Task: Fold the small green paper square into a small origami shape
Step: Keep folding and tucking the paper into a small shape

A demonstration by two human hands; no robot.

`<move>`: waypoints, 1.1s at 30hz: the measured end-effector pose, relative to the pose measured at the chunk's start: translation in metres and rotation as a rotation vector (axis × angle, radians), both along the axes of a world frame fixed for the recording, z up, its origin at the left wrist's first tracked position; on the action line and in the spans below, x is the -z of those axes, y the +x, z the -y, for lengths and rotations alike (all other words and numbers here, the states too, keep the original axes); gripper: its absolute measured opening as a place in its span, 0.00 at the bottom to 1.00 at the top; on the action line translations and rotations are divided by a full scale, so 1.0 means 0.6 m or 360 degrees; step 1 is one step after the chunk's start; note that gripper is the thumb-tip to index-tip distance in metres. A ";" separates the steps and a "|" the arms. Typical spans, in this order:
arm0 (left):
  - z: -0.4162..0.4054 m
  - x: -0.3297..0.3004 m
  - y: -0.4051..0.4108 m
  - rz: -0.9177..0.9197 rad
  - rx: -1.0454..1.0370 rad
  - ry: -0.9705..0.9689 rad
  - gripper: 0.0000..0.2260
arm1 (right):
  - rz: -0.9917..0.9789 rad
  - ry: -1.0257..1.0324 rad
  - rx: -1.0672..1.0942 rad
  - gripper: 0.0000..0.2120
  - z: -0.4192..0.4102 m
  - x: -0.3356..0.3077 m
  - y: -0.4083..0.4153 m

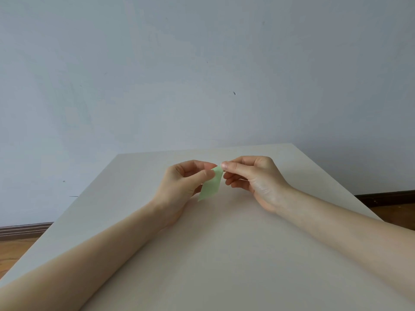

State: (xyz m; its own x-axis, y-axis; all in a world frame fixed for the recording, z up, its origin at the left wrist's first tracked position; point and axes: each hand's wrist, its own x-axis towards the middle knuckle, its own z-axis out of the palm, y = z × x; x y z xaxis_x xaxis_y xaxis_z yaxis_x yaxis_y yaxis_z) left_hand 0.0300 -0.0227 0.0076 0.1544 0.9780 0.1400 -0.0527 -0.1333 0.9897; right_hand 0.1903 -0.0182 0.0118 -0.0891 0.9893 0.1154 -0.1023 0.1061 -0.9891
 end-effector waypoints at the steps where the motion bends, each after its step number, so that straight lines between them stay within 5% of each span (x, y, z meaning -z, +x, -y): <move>1: 0.000 0.000 0.000 -0.0018 0.0001 0.0000 0.02 | 0.0003 0.0010 -0.0004 0.04 0.000 0.001 0.000; 33: -0.007 0.005 0.003 -0.0129 0.0016 -0.0108 0.05 | 0.0158 0.0280 0.0275 0.08 -0.008 0.009 -0.003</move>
State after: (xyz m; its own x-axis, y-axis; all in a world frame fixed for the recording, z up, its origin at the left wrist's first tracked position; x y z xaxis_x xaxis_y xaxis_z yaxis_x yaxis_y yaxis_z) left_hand 0.0316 -0.0183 0.0045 0.1721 0.9832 0.0603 0.0271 -0.0659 0.9975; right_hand 0.1884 -0.0137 0.0066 0.0597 0.9563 0.2862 0.0288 0.2849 -0.9581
